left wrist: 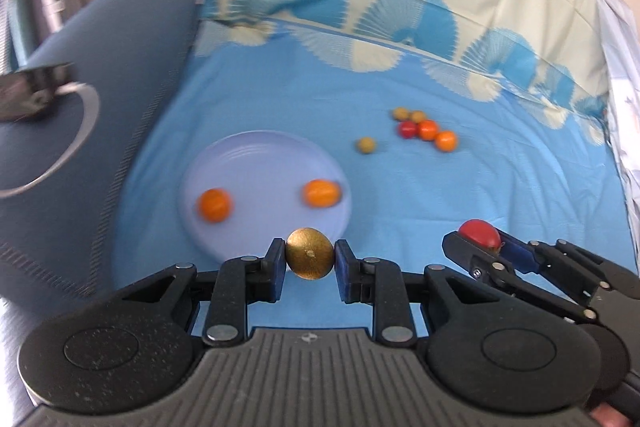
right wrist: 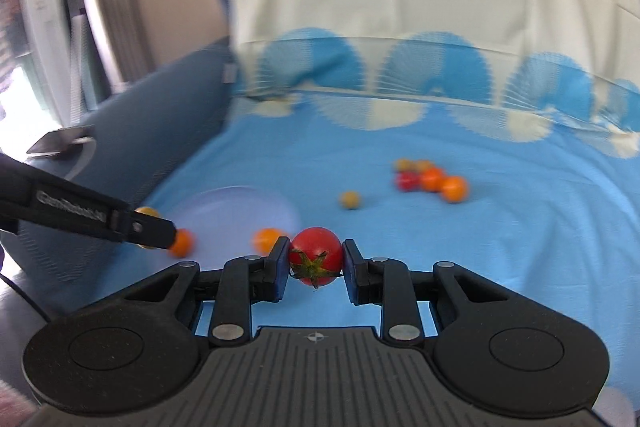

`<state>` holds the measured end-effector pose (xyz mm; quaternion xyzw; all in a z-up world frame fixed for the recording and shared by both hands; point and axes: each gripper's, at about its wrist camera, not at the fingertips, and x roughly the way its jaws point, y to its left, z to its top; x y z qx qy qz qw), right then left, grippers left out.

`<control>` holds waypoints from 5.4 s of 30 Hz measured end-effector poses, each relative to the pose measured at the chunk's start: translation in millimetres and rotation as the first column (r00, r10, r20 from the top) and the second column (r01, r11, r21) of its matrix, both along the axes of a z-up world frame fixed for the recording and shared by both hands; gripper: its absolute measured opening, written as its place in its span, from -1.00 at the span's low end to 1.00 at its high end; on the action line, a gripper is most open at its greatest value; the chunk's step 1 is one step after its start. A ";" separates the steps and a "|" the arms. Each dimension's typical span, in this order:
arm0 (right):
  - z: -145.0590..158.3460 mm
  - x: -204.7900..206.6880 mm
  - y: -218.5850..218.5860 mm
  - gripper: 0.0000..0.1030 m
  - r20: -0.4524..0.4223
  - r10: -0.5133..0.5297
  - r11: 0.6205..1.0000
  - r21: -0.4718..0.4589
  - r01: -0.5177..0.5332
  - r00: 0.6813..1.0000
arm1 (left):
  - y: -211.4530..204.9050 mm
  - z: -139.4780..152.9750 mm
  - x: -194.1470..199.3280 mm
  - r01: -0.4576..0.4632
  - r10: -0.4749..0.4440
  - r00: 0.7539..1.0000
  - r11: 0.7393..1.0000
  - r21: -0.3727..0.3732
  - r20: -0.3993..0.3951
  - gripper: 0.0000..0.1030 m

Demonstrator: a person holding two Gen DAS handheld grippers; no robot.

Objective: Organize fruits

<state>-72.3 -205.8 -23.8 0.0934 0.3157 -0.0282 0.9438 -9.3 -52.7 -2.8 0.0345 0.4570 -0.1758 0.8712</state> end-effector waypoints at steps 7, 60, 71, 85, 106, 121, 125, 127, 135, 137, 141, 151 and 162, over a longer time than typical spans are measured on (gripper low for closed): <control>23.8 -19.6 60.6 -0.44 0.024 0.138 0.990 -0.039 -0.137 0.990 | 59.4 17.5 -21.3 -0.096 0.098 0.994 0.995 -0.031 0.044 -0.45; -11.3 41.4 61.4 -0.44 -0.074 0.126 0.989 -0.075 -0.131 0.989 | 59.7 -16.7 59.9 -0.144 0.144 0.990 0.989 -0.034 0.004 -0.45; -51.1 97.8 56.8 -0.44 -0.140 0.131 0.987 -0.073 -0.142 0.982 | 33.0 -61.7 116.8 -0.147 0.148 0.988 0.989 0.012 -0.048 -0.45; -88.0 138.5 56.4 -0.43 -0.186 0.172 0.977 -0.095 -0.192 0.967 | 16.4 -99.6 156.7 -0.135 0.141 0.987 0.988 0.076 -0.077 0.25; -11.3 23.5 67.8 0.96 -0.107 0.089 0.991 -0.086 -0.099 0.990 | 63.0 -12.8 22.5 -0.202 0.201 0.979 0.979 0.027 0.034 0.99; 28.7 -32.5 79.6 0.98 0.036 0.091 0.986 -0.146 -0.085 0.995 | 71.1 15.1 -28.2 -0.213 0.208 0.971 0.977 0.025 0.117 0.99; 32.4 -38.8 80.9 0.98 0.054 0.090 0.985 -0.149 -0.081 0.995 | 71.5 19.4 -32.9 -0.208 0.204 0.970 0.978 0.021 0.133 0.99; 33.3 -40.3 82.0 0.98 0.059 0.091 0.985 -0.151 -0.082 0.994 | 71.7 20.2 -34.0 -0.209 0.204 0.970 0.978 0.020 0.135 0.99; 33.5 -42.2 83.9 0.98 0.061 0.097 0.984 -0.154 -0.086 0.993 | 73.7 19.7 -32.9 -0.206 0.203 0.970 0.978 0.014 0.137 0.99; 33.4 -42.2 83.3 0.99 0.060 0.096 0.984 -0.154 -0.086 0.994 | 73.2 19.5 -33.0 -0.205 0.201 0.970 0.979 0.013 0.138 0.99; 32.7 -40.1 82.9 0.98 0.057 0.092 0.985 -0.152 -0.083 0.994 | 72.9 18.9 -33.0 -0.204 0.201 0.970 0.979 0.012 0.137 0.99; 29.9 -37.2 82.3 0.98 0.046 0.091 0.986 -0.141 -0.084 0.995 | 71.6 15.4 -29.1 -0.202 0.198 0.973 0.979 0.022 0.122 0.99; 22.8 -30.0 77.7 0.99 0.026 0.078 0.990 -0.117 -0.074 0.997 | 66.1 8.4 -20.2 -0.195 0.189 0.976 0.980 0.044 0.107 0.99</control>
